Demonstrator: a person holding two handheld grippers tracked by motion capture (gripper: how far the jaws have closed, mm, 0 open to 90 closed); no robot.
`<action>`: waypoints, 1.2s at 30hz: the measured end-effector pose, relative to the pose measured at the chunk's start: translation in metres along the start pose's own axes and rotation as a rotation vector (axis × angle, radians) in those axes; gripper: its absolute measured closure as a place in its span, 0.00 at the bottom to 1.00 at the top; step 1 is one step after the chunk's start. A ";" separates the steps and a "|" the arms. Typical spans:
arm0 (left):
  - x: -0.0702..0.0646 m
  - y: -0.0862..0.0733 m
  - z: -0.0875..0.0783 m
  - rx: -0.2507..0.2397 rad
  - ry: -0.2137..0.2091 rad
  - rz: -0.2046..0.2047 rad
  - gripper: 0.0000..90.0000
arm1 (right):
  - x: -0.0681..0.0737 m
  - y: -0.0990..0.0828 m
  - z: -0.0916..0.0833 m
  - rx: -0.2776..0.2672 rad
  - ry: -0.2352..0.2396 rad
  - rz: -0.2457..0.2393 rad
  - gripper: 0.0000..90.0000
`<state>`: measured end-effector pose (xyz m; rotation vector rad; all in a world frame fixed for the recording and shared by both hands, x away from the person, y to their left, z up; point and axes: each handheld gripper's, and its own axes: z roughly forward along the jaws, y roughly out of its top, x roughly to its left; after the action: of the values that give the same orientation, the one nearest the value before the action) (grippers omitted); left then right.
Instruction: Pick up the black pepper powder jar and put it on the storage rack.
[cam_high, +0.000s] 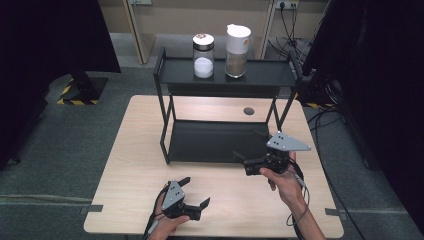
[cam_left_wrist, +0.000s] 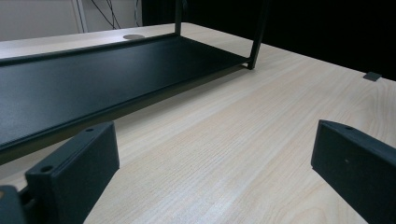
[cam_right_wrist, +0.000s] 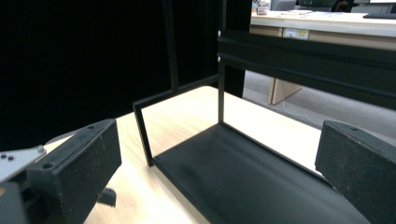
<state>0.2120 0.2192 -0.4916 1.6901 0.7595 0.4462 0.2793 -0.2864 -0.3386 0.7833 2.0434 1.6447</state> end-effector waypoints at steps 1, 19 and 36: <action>0.000 0.000 0.000 0.001 0.000 0.000 0.00 | 0.000 -0.003 -0.001 0.002 0.000 0.003 0.00; 0.000 0.000 -0.001 -0.005 0.003 0.000 0.00 | 0.021 -0.057 -0.005 0.010 0.005 0.016 0.00; 0.000 0.000 -0.001 -0.007 0.002 0.004 0.00 | 0.031 -0.102 -0.008 -0.010 -0.003 0.049 0.00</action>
<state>0.2117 0.2200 -0.4912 1.6848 0.7550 0.4528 0.2331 -0.2874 -0.4348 0.8390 2.0275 1.6773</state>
